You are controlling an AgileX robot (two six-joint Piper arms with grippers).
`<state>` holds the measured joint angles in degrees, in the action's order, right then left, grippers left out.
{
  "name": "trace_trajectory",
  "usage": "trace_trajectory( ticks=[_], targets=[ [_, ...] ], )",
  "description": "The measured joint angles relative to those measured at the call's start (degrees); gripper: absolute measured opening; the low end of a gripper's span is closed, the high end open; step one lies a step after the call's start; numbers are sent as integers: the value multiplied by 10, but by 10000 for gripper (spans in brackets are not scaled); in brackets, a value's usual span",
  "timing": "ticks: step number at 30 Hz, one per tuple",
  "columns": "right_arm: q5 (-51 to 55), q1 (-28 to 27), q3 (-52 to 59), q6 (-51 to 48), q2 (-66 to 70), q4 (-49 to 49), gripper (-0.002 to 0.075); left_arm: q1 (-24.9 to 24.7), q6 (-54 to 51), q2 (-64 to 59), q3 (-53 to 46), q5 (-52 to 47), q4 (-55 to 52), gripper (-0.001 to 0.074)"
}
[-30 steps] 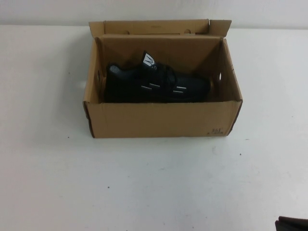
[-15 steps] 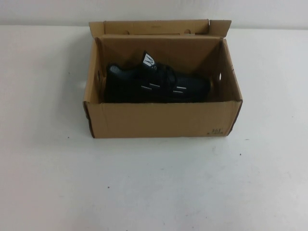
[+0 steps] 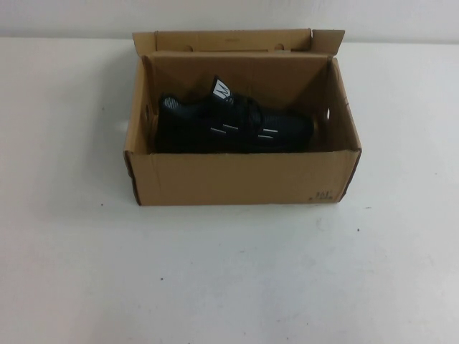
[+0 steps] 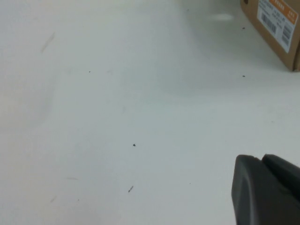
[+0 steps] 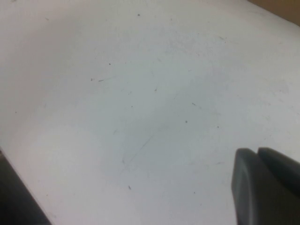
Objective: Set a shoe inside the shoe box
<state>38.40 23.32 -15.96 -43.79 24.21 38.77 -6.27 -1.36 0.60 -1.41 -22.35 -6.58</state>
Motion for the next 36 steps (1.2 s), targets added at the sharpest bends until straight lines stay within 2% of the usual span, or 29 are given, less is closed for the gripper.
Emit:
trace_trajectory(
  ticks=[10, 15, 23, 32, 36],
  targets=[
    [0, 2, 0, 0, -1, 0, -17, 0, 1, 0, 0, 0, 0, -1],
    [0, 40, 0, 0, -34, 3, -17, 0, 1, 0, 0, 0, -3, -1],
    [-4, 45, 0, 0, -39, 15, -17, -3, 1, 0, 0, -1, -6, -1],
    [-123, 42, 0, 0, -90, -27, -17, -3, 1, 0, 0, -1, -6, -1],
    [-122, 6, 0, 0, -131, -28, -17, -3, 1, 0, 0, -1, -6, -1]
  ],
)
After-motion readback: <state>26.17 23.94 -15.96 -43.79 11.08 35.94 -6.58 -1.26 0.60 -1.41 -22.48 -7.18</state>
